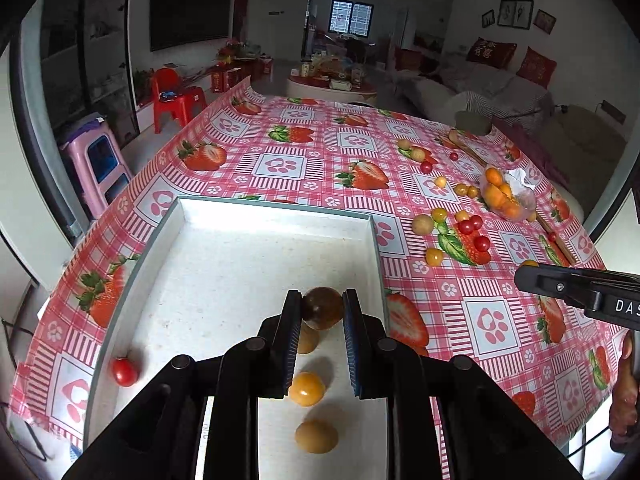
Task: Organize fruits
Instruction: 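Carry both tomatoes into the white tray and open both grippers, then withdraw both grippers from the tray toward the remaining tomatoes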
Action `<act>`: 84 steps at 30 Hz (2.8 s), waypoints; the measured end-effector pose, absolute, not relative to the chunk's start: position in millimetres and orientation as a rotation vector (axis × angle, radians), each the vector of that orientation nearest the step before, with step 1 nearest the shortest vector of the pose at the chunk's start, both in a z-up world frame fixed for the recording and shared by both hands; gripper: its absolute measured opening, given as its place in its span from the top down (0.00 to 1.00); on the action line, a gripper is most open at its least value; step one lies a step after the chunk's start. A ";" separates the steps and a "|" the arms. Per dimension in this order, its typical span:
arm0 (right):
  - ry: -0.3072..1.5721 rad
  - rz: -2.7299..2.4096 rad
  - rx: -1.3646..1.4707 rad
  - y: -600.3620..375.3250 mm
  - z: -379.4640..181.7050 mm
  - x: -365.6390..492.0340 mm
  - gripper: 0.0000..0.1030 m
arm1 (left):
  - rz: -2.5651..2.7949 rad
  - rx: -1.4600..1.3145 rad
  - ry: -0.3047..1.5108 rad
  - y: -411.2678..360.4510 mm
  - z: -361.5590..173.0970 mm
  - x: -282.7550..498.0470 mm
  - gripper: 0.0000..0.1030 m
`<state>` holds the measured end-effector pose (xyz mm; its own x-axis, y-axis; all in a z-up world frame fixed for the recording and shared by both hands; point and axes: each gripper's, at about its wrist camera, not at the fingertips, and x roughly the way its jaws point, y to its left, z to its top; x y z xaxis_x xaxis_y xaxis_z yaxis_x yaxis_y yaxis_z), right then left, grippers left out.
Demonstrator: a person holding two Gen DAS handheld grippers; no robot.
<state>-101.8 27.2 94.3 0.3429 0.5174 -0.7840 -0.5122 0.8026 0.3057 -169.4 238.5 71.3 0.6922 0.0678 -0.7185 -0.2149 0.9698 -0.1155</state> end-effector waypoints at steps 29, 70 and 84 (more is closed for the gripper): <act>1.183 0.771 -0.245 215.6 26.5 -60.6 0.78 | 0.221 -0.235 1.030 316.3 15.3 -124.9 0.79; 1.102 0.427 0.046 -47.7 37.9 -36.0 0.25 | 0.033 -0.042 0.981 127.3 55.2 -75.6 0.25; 1.061 0.442 0.045 -52.6 27.8 -11.2 0.31 | 0.124 0.006 1.018 110.5 12.5 -34.8 0.25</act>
